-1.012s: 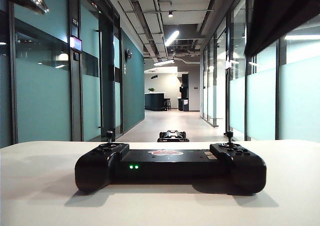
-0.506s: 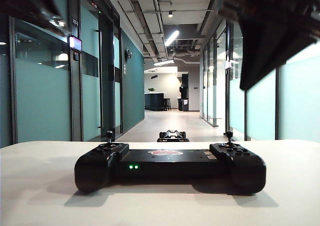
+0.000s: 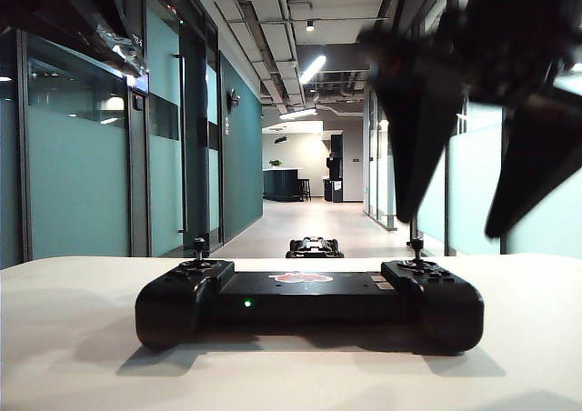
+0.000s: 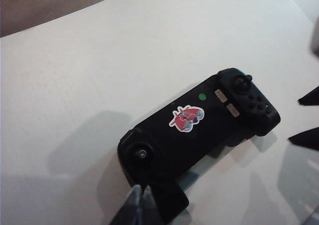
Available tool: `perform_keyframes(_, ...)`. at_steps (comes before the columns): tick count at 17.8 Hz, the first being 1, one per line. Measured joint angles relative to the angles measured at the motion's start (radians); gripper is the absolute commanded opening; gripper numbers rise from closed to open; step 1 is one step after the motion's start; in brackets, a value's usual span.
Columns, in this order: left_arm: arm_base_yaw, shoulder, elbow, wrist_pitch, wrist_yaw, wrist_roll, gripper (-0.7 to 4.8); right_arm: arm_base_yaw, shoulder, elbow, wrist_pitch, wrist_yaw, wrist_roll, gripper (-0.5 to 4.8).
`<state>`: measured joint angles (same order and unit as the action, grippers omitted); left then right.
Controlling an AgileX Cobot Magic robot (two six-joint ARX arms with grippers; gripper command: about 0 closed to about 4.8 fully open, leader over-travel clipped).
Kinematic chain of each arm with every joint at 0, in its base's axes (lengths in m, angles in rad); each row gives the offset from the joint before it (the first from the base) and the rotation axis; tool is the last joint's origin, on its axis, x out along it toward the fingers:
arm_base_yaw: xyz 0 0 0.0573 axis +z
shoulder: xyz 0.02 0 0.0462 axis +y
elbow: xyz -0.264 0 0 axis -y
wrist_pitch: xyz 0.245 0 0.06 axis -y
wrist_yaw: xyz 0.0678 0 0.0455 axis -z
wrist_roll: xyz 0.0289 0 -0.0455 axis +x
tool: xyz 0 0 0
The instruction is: Push the left joystick on the remote control sitting on the white table forward to make the robot dog walk in a straight line until it approaches the door.
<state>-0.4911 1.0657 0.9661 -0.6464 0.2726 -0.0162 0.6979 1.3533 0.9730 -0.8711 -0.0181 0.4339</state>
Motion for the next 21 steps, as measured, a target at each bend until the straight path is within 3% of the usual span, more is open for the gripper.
perform_keyframes(3,0.001,0.000,0.000,0.000,0.014,0.000,-0.05,-0.003,0.035,0.000,-0.002,0.044,0.012,3.90)
perform_keyframes(4,0.000,0.000,0.000,0.001,0.015,0.000,-0.05,-0.005,0.047,0.000,0.000,0.044,0.013,3.63)
perform_keyframes(21,0.000,0.000,0.000,0.003,0.015,0.000,-0.05,-0.019,0.237,0.000,0.134,0.044,0.014,3.63)
